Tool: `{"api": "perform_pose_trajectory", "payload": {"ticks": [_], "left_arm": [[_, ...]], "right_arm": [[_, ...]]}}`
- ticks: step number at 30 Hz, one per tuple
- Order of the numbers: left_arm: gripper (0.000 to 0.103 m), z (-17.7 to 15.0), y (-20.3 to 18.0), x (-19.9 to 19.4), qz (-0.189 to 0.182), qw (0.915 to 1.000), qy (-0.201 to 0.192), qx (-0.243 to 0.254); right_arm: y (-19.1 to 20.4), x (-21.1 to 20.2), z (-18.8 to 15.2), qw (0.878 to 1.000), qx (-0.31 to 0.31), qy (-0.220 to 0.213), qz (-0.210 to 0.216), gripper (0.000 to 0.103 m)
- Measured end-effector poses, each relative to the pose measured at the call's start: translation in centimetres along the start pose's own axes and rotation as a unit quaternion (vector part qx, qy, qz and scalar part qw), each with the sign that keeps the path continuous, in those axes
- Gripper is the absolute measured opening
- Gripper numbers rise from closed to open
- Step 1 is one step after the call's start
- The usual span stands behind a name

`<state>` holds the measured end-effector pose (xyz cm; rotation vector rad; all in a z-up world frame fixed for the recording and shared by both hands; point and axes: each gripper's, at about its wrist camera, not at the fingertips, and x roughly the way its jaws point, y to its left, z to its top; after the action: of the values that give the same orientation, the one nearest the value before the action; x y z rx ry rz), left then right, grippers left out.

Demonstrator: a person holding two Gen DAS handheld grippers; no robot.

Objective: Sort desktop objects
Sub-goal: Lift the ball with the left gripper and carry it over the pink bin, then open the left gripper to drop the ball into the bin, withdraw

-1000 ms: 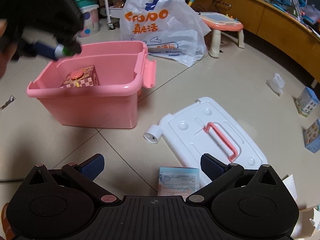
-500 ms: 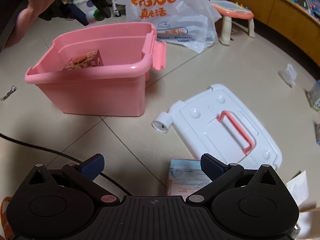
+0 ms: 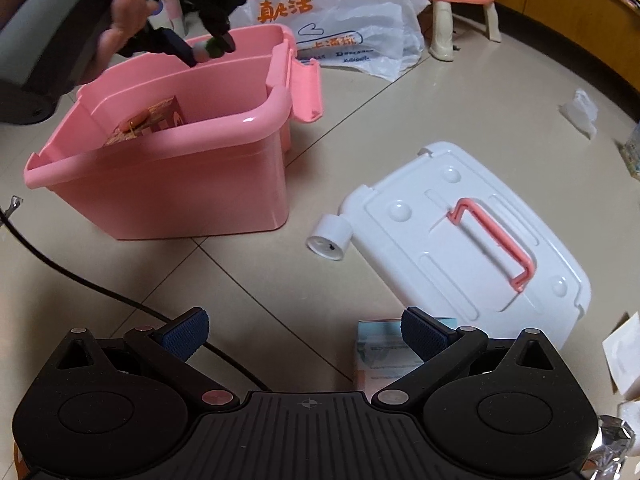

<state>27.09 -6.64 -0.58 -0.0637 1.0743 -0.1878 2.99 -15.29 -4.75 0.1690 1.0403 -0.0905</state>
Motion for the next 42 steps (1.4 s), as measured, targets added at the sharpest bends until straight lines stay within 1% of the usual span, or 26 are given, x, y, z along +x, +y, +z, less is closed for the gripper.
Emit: {"api": "perform_pose_trajectory", "payload": {"ticks": [10, 13, 21, 34, 42], "left_arm": [[0.032, -0.2, 0.2, 3.7, 0.004, 0.9993, 0.037, 0.002], [0.032, 0.2, 0.6, 4.9, 0.010, 0.9989, 0.046, -0.007], [0.032, 0.0, 1.1, 6.5, 0.013, 0.9975, 0.069, -0.008], [0.032, -0.3, 1.0, 8.9, 0.018, 0.9958, 0.089, 0.009], [0.032, -0.5, 0.8, 8.8, 0.026, 0.9957, 0.088, 0.017]], "right_arm": [[0.6, 1.0, 0.2, 1.000, -0.002, 0.007, 0.006, 0.102], [0.6, 1.3, 0.3, 1.000, 0.003, 0.009, 0.007, 0.102], [1.3, 2.0, 0.2, 1.000, -0.010, 0.013, 0.018, 0.102], [1.9, 2.7, 0.2, 0.999, -0.013, 0.016, 0.024, 0.102], [1.6, 2.8, 0.2, 0.999, -0.012, 0.017, 0.024, 0.102]]}}
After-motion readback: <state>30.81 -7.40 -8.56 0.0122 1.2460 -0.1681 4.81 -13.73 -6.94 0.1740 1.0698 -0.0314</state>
